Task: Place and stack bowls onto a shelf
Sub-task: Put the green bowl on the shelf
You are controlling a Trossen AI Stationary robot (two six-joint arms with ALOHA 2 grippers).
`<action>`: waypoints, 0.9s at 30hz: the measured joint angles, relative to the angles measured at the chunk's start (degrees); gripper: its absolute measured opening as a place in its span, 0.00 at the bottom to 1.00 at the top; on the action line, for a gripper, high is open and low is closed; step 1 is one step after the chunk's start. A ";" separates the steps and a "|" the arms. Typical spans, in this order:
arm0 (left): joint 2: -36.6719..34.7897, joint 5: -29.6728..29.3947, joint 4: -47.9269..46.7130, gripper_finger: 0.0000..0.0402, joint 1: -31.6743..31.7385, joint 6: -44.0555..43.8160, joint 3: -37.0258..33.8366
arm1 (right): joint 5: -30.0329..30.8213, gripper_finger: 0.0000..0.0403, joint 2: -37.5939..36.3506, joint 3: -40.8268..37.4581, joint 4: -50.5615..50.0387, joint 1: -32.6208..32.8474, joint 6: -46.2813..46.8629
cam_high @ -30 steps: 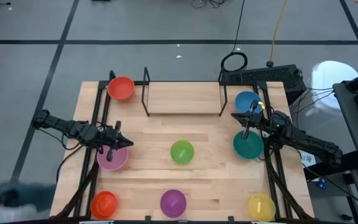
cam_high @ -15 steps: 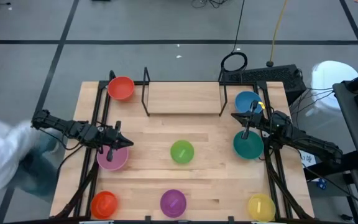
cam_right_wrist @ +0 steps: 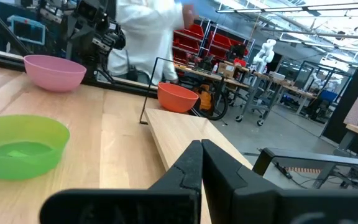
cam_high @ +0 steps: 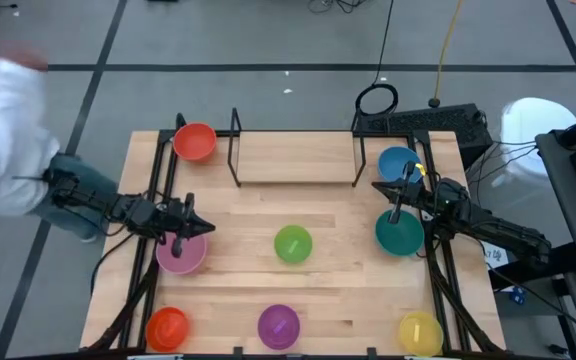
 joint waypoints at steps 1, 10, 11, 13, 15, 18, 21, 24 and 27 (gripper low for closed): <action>0.00 -0.01 0.33 0.06 0.00 -0.20 0.30 | 0.00 0.00 -0.02 0.01 0.00 0.00 0.01; 5.58 -0.07 -14.84 0.06 0.09 -0.09 14.80 | 0.00 0.00 -0.02 0.00 0.00 0.01 0.26; 7.11 -0.08 -17.64 0.06 0.09 -0.18 17.15 | 0.00 0.00 -0.01 0.00 -0.01 0.00 0.26; 10.58 -0.06 -22.23 0.06 0.09 0.31 22.09 | -0.02 0.00 0.00 0.01 -0.02 -0.01 0.80; 13.77 -0.08 -24.67 0.06 0.09 2.53 26.48 | 0.00 0.00 -0.01 -0.01 0.00 -0.01 2.84; 17.37 -0.06 -24.88 0.06 0.09 5.26 31.23 | 0.00 0.00 -0.02 0.00 -0.02 -0.01 5.46; 19.50 -0.06 -23.49 0.06 0.09 5.39 34.46 | 0.00 0.00 -0.01 0.00 -0.02 0.00 6.94; 20.26 -0.06 -18.78 0.06 0.09 5.71 35.57 | -0.02 0.00 0.00 0.01 0.00 -0.01 7.37; 20.26 -0.06 -13.23 0.06 0.09 3.72 35.57 | -0.07 0.00 -0.02 0.01 -0.01 0.02 7.39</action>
